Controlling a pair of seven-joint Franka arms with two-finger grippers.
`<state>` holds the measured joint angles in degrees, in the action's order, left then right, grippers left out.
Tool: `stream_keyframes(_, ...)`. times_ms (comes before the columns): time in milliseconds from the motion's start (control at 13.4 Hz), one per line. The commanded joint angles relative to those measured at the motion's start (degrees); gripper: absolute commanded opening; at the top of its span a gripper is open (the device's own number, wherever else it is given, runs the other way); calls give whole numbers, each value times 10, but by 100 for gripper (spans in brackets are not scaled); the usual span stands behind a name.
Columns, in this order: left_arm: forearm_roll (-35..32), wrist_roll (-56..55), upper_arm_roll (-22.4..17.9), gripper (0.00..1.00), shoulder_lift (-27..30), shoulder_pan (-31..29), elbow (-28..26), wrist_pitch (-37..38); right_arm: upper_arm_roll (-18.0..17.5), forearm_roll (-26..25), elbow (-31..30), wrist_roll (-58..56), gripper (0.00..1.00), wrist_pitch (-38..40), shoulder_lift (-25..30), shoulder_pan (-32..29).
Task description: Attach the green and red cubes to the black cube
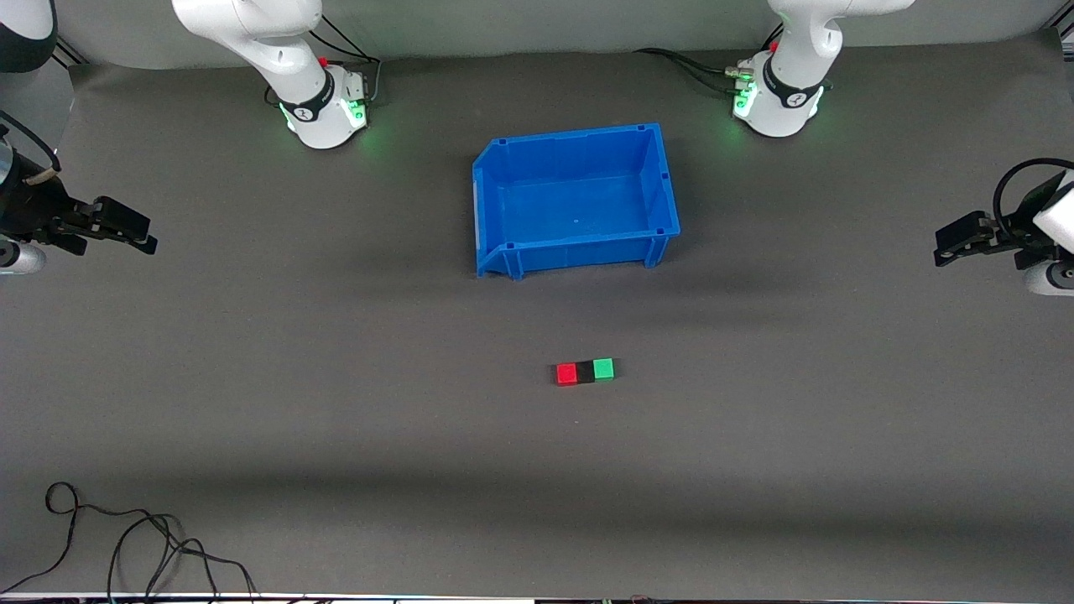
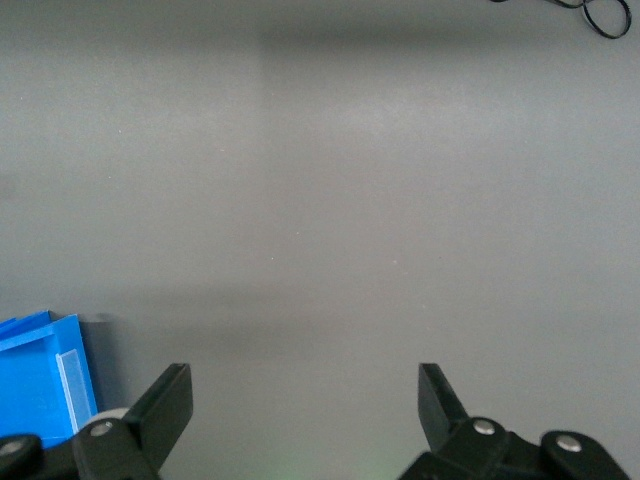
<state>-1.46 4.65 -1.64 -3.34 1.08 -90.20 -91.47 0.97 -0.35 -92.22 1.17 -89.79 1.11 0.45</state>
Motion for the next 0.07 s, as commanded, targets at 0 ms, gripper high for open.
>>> stream_keyframes(0, -1, -2, -1, 100, -10, 2, 20, 17, -2, 8, 9, 13, 100, 9, -2, 1)
